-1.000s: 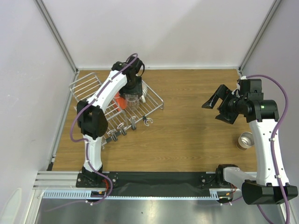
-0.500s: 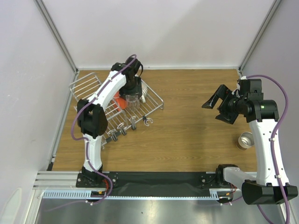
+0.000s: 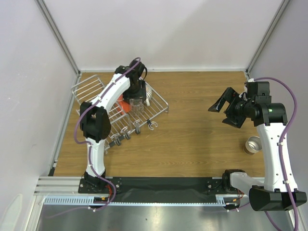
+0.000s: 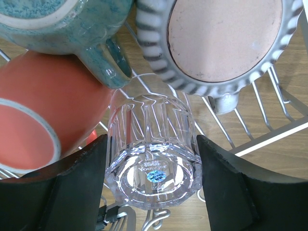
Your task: Load the cups into the dish rack
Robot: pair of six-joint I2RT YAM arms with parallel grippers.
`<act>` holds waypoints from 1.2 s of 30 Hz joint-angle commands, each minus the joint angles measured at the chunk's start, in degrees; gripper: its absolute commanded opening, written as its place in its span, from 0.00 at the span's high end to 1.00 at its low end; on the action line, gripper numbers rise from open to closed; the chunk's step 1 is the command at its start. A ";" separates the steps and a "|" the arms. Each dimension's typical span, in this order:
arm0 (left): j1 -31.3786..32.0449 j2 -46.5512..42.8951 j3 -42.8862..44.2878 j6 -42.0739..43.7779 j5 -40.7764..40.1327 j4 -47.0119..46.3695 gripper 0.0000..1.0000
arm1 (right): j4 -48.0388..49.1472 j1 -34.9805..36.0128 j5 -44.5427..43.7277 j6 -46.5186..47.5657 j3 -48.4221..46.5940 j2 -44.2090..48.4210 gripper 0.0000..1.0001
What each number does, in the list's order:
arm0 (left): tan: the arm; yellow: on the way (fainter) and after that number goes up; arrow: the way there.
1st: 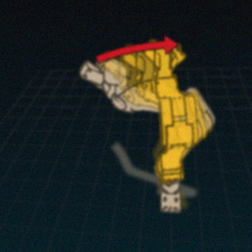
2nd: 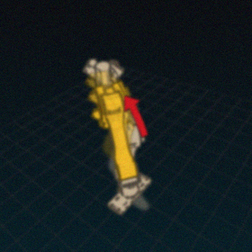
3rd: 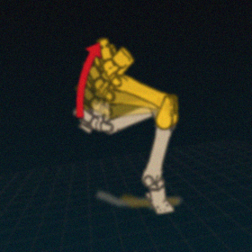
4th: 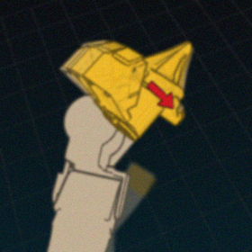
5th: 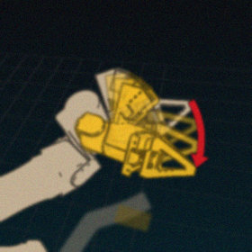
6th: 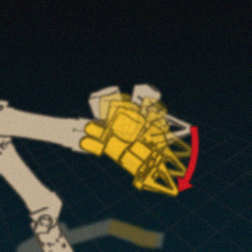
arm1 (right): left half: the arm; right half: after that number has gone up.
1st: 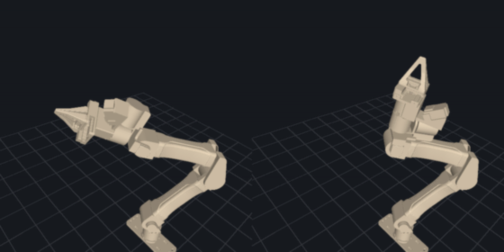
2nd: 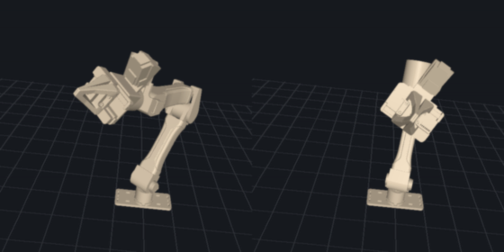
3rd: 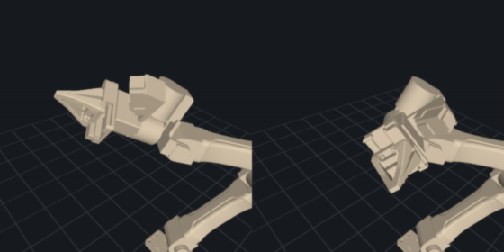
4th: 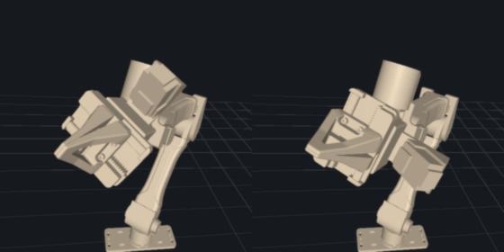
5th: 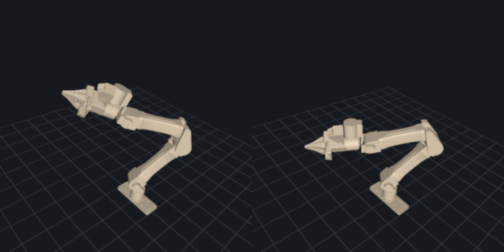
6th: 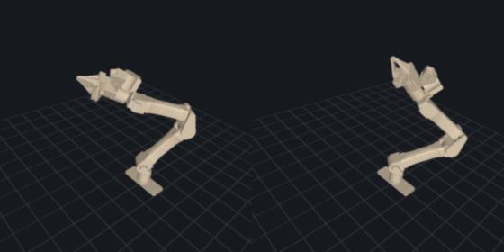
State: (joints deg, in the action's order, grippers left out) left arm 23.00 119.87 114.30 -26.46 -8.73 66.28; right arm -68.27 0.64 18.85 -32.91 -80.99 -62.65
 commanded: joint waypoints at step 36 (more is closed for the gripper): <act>16.88 -33.62 -6.42 -11.50 17.51 -11.95 0.13 | -2.75 -6.97 -41.87 -4.97 1.88 -6.07 0.36</act>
State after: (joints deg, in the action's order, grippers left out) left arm 36.64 91.85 112.71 -34.00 3.49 60.27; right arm -72.84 -5.17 -14.68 -35.46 -80.84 -68.84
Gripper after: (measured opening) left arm 0.872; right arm 0.644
